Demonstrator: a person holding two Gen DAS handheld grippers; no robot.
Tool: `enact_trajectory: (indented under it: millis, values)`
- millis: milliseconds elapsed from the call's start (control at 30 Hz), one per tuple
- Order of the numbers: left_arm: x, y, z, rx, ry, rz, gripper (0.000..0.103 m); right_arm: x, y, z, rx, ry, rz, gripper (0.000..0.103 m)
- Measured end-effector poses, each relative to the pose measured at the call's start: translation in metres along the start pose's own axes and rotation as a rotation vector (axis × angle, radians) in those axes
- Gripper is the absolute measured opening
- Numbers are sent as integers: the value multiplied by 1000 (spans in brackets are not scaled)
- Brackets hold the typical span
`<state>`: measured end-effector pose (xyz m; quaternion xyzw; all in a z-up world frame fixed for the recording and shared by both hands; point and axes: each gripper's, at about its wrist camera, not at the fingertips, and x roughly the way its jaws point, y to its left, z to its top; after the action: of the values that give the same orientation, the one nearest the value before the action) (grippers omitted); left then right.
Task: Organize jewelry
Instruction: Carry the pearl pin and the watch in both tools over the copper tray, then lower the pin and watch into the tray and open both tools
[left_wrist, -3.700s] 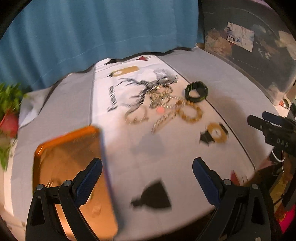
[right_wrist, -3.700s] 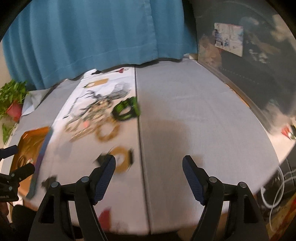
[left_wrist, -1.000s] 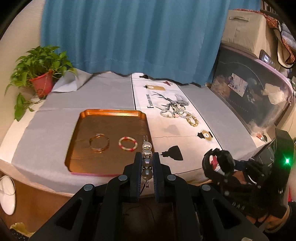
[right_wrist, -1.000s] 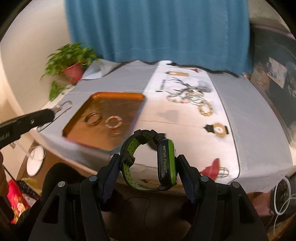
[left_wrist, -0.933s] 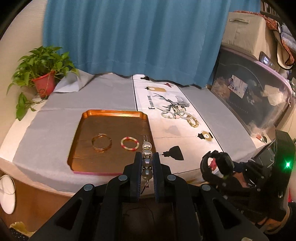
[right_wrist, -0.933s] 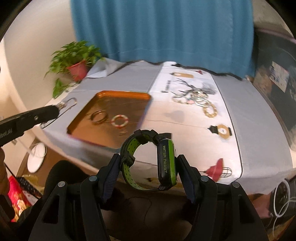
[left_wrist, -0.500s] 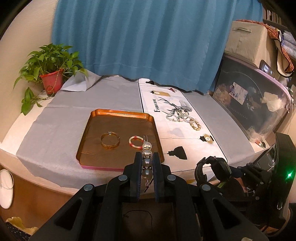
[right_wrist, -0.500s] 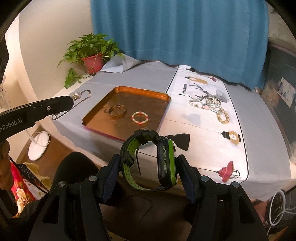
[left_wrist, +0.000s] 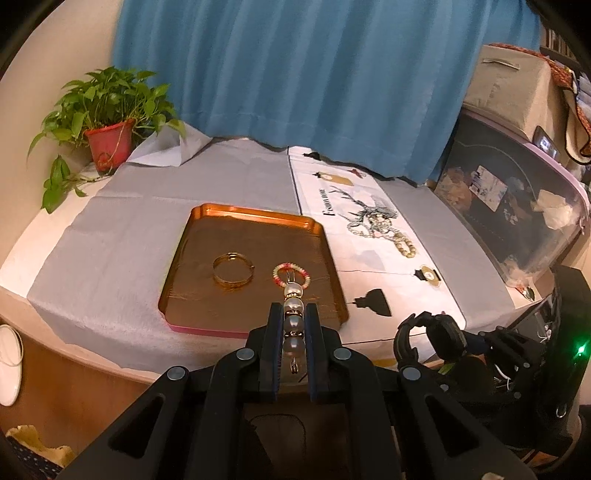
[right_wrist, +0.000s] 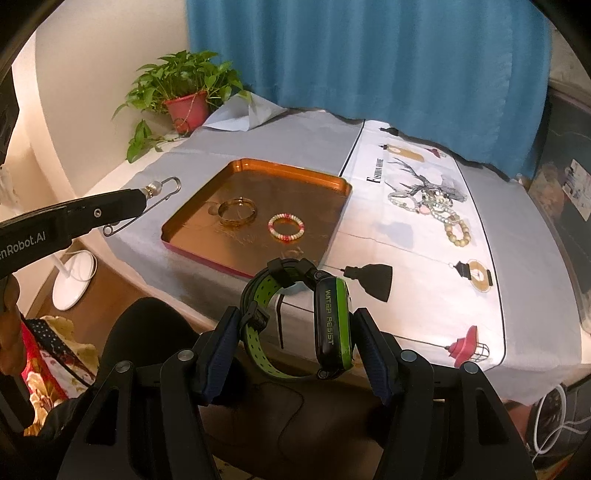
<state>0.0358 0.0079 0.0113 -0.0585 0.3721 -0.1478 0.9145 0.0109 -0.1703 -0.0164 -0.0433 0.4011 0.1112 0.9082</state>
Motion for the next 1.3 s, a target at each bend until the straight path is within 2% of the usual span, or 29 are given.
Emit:
enact_trajectory:
  millis: [333,700,1033,1167,1200,1233,1267,1300]
  values:
    - [44,29,23,-19,31,19,9,52,-1,35,-15,22,-1,62]
    - [124,56,66,-14,62,40,9,125,-6,82,-12,33,13,63]
    - [184,70,85,13,100,65,9,191,-12,113,-21,57,16,63]
    - [197,73,93,38,86,132,12,203,-13,122,-21,56,32,70]
    - [199,74,95,45,83,150,27,205,-13,124,-25,63,41,71]
    - [200,76,96,44,93,169,67,206,-12,125,-34,67,39,76]
    - [200,78,96,35,102,199,89,205,-10,125,-43,66,32,82]
    - [195,79,93,21,84,239,101,203,-9,123,-55,61,24,84]
